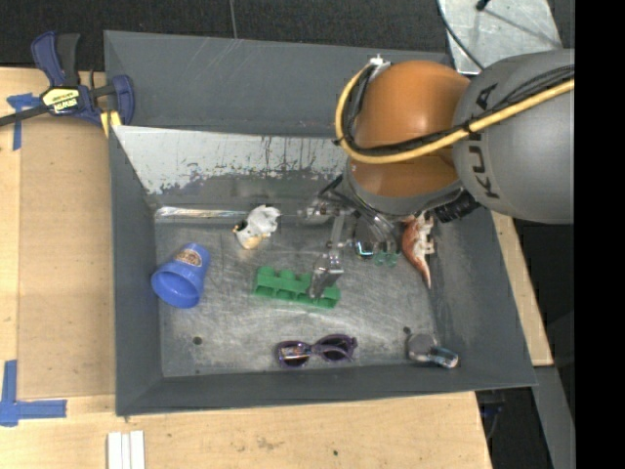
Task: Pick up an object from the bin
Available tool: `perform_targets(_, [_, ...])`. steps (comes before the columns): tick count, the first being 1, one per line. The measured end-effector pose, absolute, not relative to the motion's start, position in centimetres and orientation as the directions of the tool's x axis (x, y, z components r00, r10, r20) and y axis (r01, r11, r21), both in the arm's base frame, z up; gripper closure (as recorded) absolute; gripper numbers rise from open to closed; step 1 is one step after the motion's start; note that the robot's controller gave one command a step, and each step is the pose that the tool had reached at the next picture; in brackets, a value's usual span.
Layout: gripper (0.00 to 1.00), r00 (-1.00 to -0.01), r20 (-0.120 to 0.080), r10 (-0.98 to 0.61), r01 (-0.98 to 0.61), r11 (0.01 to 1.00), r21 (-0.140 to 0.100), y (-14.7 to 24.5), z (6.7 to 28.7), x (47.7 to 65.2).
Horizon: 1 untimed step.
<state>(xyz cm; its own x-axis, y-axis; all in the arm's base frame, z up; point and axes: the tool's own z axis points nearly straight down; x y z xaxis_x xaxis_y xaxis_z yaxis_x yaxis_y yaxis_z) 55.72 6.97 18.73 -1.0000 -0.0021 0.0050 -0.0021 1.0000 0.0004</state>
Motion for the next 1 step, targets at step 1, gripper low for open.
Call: perform_targets(1, [0.0, -1.0, -0.003, -0.001, -0.001, 1.0, 0.001, 6.95, 19.16, 55.9])
